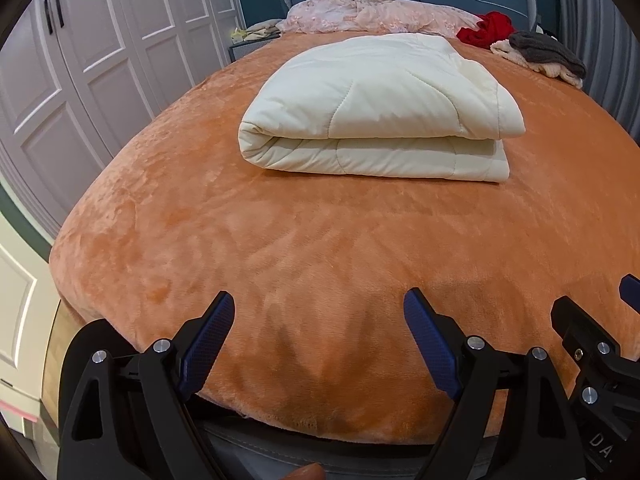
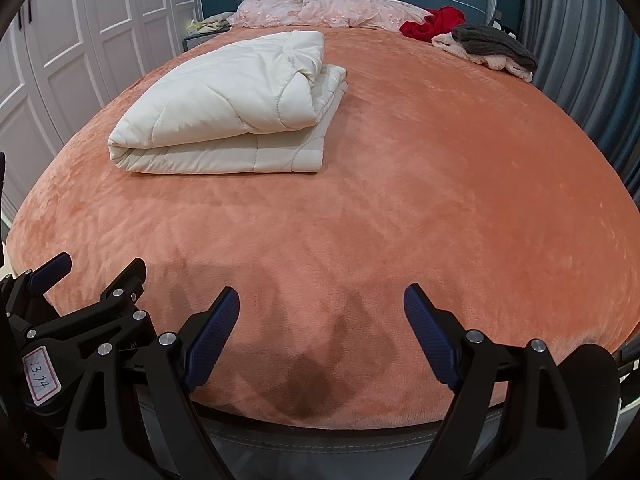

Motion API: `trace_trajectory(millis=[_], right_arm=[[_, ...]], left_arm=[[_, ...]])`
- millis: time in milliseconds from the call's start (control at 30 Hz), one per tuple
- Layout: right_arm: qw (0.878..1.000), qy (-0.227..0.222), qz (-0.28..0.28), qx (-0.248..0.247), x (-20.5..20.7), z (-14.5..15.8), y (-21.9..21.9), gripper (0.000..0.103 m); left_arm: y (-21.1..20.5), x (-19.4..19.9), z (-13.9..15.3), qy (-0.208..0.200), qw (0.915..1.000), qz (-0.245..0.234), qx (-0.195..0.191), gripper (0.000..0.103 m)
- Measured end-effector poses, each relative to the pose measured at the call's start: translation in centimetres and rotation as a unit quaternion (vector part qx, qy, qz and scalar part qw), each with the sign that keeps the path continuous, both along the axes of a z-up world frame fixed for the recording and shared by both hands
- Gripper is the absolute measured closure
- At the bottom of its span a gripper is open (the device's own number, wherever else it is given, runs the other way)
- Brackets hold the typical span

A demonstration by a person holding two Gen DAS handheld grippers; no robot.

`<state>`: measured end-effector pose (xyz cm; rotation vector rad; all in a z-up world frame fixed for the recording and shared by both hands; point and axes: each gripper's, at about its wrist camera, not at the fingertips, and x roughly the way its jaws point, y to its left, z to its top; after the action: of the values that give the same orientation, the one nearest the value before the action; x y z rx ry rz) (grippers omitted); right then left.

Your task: Fold large clothes

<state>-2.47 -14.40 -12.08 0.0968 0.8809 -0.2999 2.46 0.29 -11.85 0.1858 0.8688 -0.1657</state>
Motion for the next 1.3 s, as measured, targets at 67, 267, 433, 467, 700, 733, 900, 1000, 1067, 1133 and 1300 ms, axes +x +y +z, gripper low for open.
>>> trace_trajectory(millis=[67, 267, 433, 467, 700, 733, 900, 1000, 1067, 1133, 1300], right_arm=[[1.000, 0.000, -0.001, 0.001, -0.04, 0.05, 0.17, 0.021], [1.000, 0.000, -0.002, 0.001, -0.09, 0.12, 0.18, 0.021], [1.000, -0.001, -0.001, 0.002, -0.11, 0.17, 0.15, 0.021], [1.000, -0.001, -0.002, 0.002, -0.12, 0.19, 0.21, 0.021], [1.000, -0.002, -0.003, 0.001, -0.13, 0.21, 0.22, 0.021], [1.000, -0.002, -0.003, 0.001, -0.14, 0.21, 0.21, 0.021], [1.000, -0.003, -0.002, 0.001, -0.17, 0.29, 0.23, 0.021], [1.000, -0.003, -0.002, 0.000, -0.15, 0.35, 0.31, 0.021], [1.000, -0.003, -0.002, 0.000, -0.16, 0.36, 0.33, 0.021], [1.000, -0.003, -0.002, 0.001, -0.14, 0.34, 0.29, 0.021], [1.000, -0.004, -0.001, -0.001, -0.09, 0.54, 0.49, 0.021]], left_arm=[[0.04, -0.03, 0.05, -0.001, 1.0000, 0.000, 0.000, 0.020], [0.00, -0.10, 0.15, -0.004, 1.0000, 0.000, 0.001, 0.020], [0.01, -0.16, 0.22, -0.004, 1.0000, 0.001, 0.001, 0.020], [0.03, -0.15, 0.24, -0.004, 1.0000, 0.001, 0.000, 0.020], [0.09, -0.19, 0.28, -0.005, 1.0000, 0.000, 0.000, 0.020], [0.03, -0.22, 0.29, -0.005, 1.0000, 0.001, 0.001, 0.020], [0.03, -0.23, 0.28, -0.005, 1.0000, 0.001, 0.000, 0.020], [0.07, -0.28, 0.37, -0.006, 1.0000, 0.002, -0.001, 0.020], [0.01, -0.37, 0.47, -0.006, 1.0000, 0.004, -0.001, 0.020], [-0.08, -0.47, 0.51, -0.006, 1.0000, 0.006, -0.002, 0.020], [-0.14, -0.57, 0.51, -0.005, 0.9999, 0.009, -0.004, 0.020]])
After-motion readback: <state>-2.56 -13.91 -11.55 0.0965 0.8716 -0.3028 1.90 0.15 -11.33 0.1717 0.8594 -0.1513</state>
